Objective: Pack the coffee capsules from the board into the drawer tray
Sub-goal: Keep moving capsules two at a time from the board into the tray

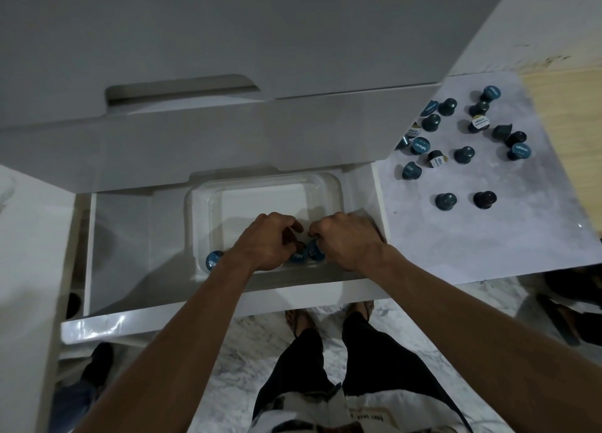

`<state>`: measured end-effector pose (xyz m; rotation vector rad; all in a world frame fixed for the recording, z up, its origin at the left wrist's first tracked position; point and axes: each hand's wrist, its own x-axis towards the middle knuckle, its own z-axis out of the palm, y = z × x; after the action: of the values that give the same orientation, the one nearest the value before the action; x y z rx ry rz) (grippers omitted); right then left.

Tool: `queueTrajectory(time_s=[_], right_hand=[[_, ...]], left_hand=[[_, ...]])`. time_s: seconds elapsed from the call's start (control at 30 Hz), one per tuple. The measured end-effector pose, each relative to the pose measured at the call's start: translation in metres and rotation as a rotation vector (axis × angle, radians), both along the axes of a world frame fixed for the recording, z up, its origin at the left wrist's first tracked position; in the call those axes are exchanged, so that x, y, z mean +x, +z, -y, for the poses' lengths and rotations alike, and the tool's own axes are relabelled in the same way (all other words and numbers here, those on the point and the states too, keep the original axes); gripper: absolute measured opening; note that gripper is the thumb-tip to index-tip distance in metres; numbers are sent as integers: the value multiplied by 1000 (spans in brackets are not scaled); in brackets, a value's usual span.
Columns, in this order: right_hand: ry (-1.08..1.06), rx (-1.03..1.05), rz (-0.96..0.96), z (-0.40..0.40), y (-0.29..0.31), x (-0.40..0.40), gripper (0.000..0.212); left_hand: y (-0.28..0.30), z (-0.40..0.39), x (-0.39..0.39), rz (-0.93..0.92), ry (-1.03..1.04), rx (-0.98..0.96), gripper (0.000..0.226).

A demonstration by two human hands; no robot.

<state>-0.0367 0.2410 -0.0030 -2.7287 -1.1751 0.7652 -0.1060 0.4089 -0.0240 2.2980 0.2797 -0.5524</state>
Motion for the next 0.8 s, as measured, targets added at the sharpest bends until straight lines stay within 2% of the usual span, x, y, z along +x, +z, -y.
queueTrajectory(time_s=[0.2, 0.37, 0.53, 0.67, 0.8], right_hand=[[-120, 101, -49, 1, 9, 3, 35], [-256, 344, -138, 5, 30, 6, 30], [-400, 585, -208, 24, 67, 11, 37], [-480, 772, -213, 78, 96, 26, 40], [-597, 871, -147, 172, 111, 47, 43]], left_hand=[[14, -2, -1, 80, 37, 22, 33], [42, -1, -3, 158, 125, 2, 29], [84, 20, 0, 298, 245, 25, 29], [114, 60, 8, 417, 284, 30, 26], [137, 137, 33, 540, 266, 2, 25]])
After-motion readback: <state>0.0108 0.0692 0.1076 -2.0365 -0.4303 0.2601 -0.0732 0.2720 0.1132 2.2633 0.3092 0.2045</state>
